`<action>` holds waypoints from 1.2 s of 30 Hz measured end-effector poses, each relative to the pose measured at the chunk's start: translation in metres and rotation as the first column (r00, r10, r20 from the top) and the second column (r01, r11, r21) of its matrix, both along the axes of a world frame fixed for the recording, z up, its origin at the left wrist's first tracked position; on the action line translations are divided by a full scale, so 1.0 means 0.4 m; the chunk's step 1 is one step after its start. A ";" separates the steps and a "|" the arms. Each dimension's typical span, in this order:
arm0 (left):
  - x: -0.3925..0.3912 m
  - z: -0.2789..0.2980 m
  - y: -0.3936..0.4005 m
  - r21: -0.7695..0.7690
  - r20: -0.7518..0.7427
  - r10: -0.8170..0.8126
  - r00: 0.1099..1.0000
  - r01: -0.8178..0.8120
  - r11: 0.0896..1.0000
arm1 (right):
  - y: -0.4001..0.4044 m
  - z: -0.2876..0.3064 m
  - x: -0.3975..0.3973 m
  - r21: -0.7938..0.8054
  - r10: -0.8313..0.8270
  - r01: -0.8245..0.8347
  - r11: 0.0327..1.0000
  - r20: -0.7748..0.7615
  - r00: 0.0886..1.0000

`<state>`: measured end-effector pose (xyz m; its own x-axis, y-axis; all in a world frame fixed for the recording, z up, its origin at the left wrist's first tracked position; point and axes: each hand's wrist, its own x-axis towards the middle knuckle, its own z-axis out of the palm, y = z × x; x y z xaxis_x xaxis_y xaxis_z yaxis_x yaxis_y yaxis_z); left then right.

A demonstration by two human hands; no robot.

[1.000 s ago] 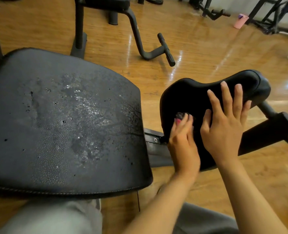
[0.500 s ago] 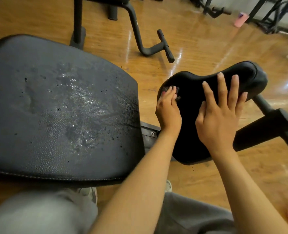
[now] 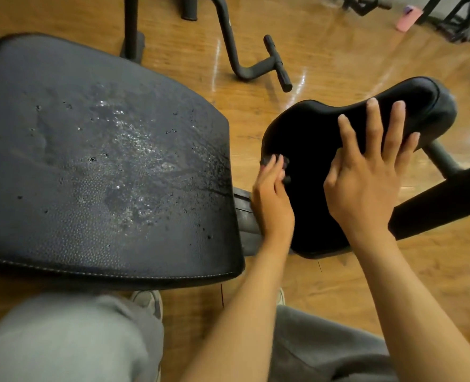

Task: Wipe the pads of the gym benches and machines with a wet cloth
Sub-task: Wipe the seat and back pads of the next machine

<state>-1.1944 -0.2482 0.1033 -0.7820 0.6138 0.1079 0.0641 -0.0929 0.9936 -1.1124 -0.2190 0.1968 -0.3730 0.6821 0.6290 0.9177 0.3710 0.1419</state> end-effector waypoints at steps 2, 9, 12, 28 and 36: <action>0.081 -0.025 -0.104 0.003 0.031 0.010 0.999 -0.010 1.000 | 0.001 -0.001 -0.002 0.004 -0.002 0.002 1.000 -0.009 1.000; -0.112 0.045 0.085 -0.189 0.052 -0.073 0.996 0.082 0.979 | -0.007 0.003 0.001 -0.021 0.000 0.000 1.000 -0.021 1.000; -0.080 0.056 0.058 -0.113 0.077 0.010 0.997 -0.002 0.994 | -0.005 0.003 -0.003 -0.007 0.015 -0.015 1.000 -0.031 0.999; -0.066 0.146 0.117 0.049 -0.209 -0.206 0.956 0.220 0.974 | -0.009 0.008 0.013 -0.021 0.061 -0.063 0.998 -0.063 0.996; 0.074 0.070 -0.065 0.088 -0.322 -0.226 0.919 0.267 0.960 | -0.006 0.009 0.009 -0.020 0.030 -0.031 0.999 -0.054 0.998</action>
